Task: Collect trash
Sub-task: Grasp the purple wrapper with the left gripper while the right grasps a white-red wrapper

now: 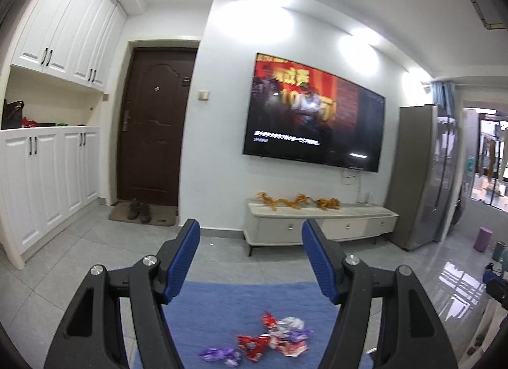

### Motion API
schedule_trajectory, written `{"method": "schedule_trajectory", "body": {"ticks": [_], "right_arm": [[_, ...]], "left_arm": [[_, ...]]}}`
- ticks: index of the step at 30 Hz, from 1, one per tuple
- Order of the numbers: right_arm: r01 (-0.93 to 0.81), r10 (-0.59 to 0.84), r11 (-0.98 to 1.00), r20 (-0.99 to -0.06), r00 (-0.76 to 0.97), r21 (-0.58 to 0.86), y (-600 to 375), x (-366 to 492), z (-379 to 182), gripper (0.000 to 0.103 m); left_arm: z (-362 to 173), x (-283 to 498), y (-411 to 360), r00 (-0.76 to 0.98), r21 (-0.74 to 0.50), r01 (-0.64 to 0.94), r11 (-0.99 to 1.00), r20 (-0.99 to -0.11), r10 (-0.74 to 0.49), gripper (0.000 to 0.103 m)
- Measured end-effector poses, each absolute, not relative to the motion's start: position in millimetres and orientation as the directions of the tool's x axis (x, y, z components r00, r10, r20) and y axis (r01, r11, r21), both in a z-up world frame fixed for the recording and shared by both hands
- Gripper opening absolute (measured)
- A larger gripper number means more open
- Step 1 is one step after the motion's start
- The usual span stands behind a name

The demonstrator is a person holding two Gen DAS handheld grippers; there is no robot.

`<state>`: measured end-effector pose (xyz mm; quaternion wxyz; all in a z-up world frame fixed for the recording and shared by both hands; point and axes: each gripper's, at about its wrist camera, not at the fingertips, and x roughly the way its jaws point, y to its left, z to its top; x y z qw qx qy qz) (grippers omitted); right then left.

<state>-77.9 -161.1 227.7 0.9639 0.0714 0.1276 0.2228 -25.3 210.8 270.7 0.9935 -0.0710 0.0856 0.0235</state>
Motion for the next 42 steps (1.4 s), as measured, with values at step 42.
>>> {"method": "schedule_trajectory", "body": {"ticks": [42], "right_arm": [[-0.585, 0.451, 0.809, -0.697, 0.558, 0.055, 3, 134, -39, 0.065]], "left_arm": [[-97, 155, 226, 0.683, -0.196, 0.086, 0.977, -0.703, -0.201, 0.065]]}}
